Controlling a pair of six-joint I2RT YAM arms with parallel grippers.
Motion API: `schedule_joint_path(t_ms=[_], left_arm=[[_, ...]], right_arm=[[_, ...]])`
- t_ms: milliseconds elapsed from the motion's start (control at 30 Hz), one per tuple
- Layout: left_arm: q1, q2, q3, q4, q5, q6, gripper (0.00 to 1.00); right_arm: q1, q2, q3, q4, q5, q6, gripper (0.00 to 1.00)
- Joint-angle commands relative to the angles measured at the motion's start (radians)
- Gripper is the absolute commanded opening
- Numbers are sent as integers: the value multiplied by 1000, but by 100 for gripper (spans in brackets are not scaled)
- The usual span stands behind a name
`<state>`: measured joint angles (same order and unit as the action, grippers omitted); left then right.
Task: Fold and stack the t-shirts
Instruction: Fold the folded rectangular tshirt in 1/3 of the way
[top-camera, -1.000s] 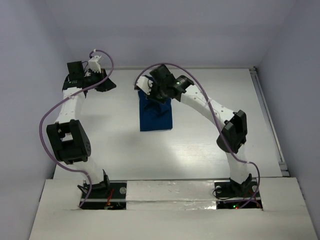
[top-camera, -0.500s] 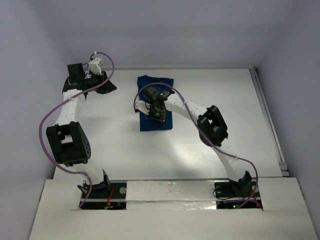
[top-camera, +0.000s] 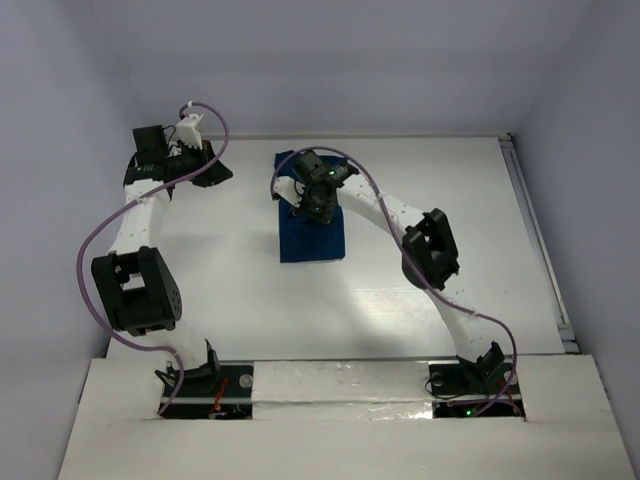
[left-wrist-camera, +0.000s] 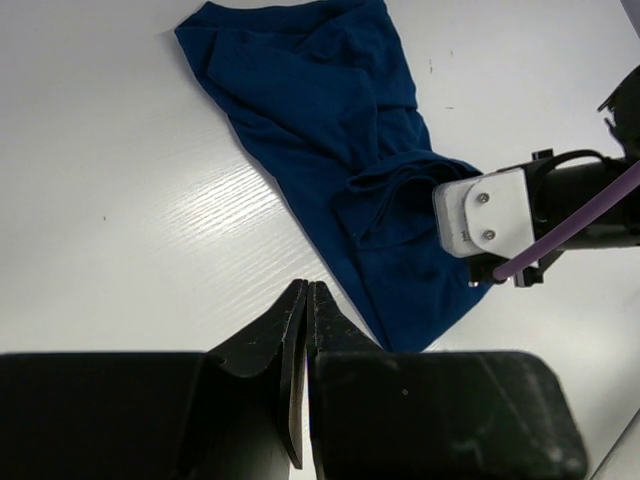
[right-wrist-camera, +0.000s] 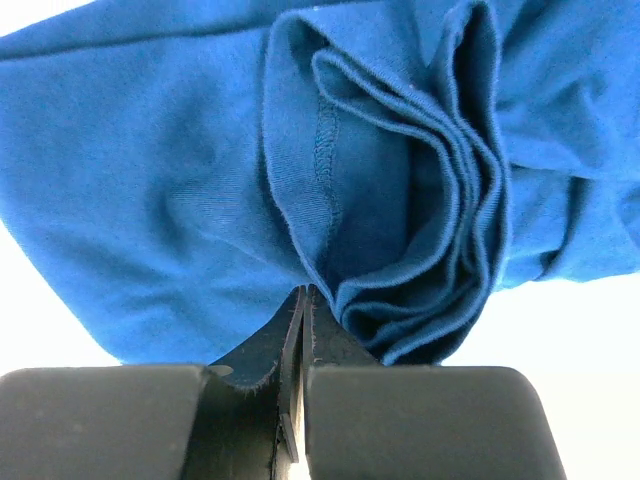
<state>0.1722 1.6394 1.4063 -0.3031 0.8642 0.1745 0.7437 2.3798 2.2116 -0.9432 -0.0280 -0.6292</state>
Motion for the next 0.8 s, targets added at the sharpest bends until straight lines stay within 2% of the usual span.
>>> schedule_joint_path(t_ms=[0,200,300,500,767], left_arm=[[7,-27,2,24,27,8,0],[7,-24,2,28,32,6,0],[7,-24,0,35,42,-1,0],[7,-36,8,13,32,13,0],[7,-26,23,16,36,10,0]], right_arm=[[12,-5,39,-58,-64,20,0],[31,-54,-70,-39,-116,26,0],[31,-50,-89,41,-18,45,0],[31,33,72,14,95,63,0],[22,70,123,79,275,85,0]])
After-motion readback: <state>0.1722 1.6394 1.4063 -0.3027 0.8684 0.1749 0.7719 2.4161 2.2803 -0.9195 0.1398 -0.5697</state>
